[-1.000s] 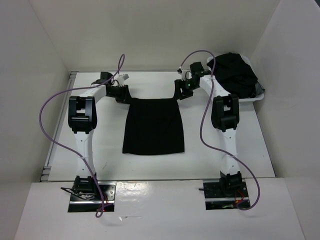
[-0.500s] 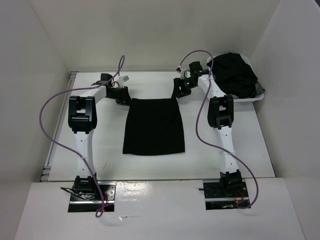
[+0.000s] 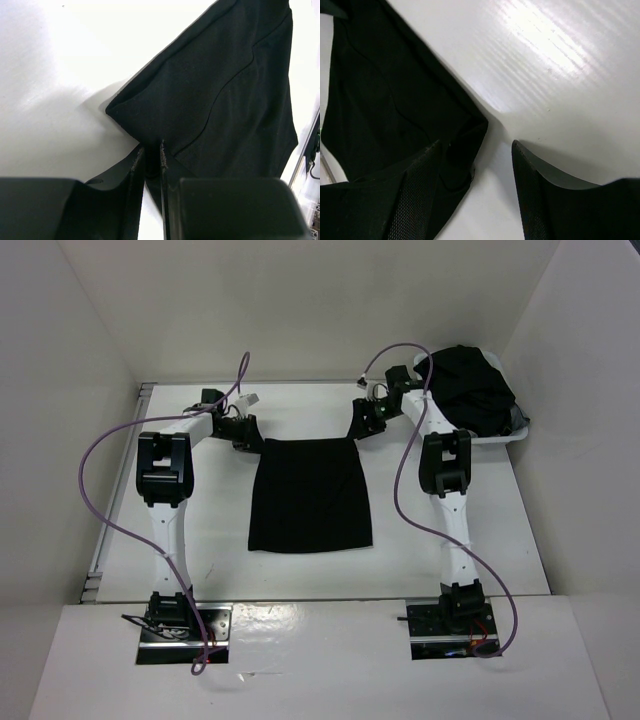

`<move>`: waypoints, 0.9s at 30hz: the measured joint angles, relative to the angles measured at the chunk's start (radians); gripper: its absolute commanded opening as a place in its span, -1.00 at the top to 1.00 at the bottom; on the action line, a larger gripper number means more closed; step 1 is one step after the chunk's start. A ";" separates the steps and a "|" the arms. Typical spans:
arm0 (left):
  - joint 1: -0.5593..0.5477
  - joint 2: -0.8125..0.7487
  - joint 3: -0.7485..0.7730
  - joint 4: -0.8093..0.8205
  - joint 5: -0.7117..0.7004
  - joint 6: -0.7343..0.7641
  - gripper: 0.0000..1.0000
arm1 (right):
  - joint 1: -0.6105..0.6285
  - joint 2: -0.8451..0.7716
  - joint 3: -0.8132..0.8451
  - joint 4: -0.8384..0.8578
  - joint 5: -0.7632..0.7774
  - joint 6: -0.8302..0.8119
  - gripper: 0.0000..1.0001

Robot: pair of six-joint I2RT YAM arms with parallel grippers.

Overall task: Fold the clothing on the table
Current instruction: Flatten the skirt out

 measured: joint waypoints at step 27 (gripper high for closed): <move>0.021 0.000 -0.010 -0.040 0.045 0.043 0.55 | 0.025 0.126 0.225 -0.145 -0.060 -0.073 -0.08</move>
